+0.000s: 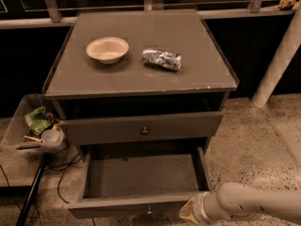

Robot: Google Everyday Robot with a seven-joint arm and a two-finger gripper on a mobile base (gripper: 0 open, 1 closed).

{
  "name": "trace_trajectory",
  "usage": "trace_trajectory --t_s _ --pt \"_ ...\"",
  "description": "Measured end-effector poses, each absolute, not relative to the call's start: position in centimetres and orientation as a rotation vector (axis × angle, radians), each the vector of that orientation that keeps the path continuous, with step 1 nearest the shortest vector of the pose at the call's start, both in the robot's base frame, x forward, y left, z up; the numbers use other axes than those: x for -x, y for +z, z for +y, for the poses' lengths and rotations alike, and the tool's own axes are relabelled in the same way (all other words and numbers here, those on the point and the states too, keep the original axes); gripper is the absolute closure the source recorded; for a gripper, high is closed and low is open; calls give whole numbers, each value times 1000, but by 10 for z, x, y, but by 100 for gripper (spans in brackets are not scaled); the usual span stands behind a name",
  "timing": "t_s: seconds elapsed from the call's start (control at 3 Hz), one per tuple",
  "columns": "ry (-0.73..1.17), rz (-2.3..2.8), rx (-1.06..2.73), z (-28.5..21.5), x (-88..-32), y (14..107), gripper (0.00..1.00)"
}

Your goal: Close middle drawer

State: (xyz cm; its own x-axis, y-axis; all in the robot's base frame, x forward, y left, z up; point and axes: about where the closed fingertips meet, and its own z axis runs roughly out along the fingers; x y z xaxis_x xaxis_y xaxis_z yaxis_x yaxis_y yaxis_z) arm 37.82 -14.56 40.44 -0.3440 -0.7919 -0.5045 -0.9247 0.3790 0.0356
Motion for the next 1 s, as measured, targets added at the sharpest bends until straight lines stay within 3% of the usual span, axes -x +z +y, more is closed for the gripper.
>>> trace_trajectory --t_s 0.33,0.67,1.0 --pt "445 2238 1486 -146 -378 404 12" --pt "455 2205 1513 -139 -388 402 0" --pt "522 2113 1567 -118 -401 393 18"
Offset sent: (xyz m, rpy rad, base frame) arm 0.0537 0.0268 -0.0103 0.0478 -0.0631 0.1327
